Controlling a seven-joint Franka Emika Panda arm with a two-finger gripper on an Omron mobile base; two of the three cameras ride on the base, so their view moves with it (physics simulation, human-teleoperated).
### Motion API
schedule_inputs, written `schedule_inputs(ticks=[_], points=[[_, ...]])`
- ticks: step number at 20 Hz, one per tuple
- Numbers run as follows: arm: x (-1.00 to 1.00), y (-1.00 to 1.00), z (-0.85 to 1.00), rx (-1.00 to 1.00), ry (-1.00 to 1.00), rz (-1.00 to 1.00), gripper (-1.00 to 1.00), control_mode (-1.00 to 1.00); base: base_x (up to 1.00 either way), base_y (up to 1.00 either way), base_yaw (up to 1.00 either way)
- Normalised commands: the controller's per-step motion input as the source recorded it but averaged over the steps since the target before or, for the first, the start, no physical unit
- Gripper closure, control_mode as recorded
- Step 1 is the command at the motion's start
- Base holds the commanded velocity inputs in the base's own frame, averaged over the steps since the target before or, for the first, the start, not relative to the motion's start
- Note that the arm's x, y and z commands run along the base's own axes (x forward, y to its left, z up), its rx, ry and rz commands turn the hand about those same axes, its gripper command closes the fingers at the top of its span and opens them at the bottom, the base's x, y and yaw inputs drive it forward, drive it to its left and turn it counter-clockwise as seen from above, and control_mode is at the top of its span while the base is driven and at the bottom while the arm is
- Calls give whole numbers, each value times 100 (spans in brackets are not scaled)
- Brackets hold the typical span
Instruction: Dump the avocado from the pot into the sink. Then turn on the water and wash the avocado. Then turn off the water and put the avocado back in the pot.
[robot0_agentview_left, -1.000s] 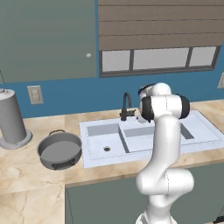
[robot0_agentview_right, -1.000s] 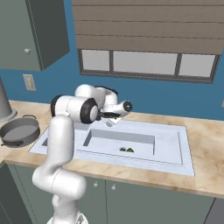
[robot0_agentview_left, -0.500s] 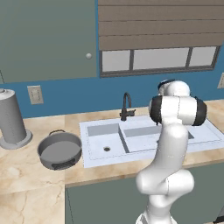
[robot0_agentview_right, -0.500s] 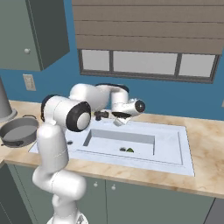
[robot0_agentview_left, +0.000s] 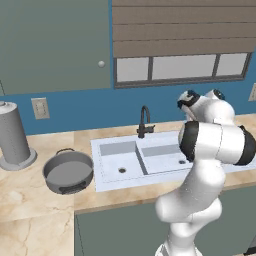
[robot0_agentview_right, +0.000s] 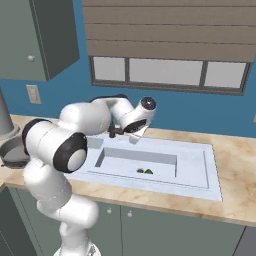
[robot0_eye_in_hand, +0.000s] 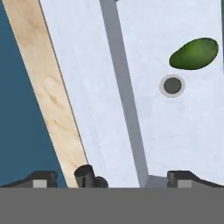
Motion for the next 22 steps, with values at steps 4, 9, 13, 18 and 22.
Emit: schedule_inputs(ticks=[4, 9, 13, 18, 22], points=[[-82, 0, 26, -42, 24, 9, -100, -100, 0, 0, 0], [-61, 0, 13, -38, 26, 21, -100, -100, 0, 0, 0], [-35, -1, 10, -28, 23, 33, -100, -100, 0, 0, 0], [-3, -20, 25, -14, 20, 42, -100, -100, 0, 0, 0], [0, -32, 21, -3, 19, 49, -100, -100, 0, 0, 0]])
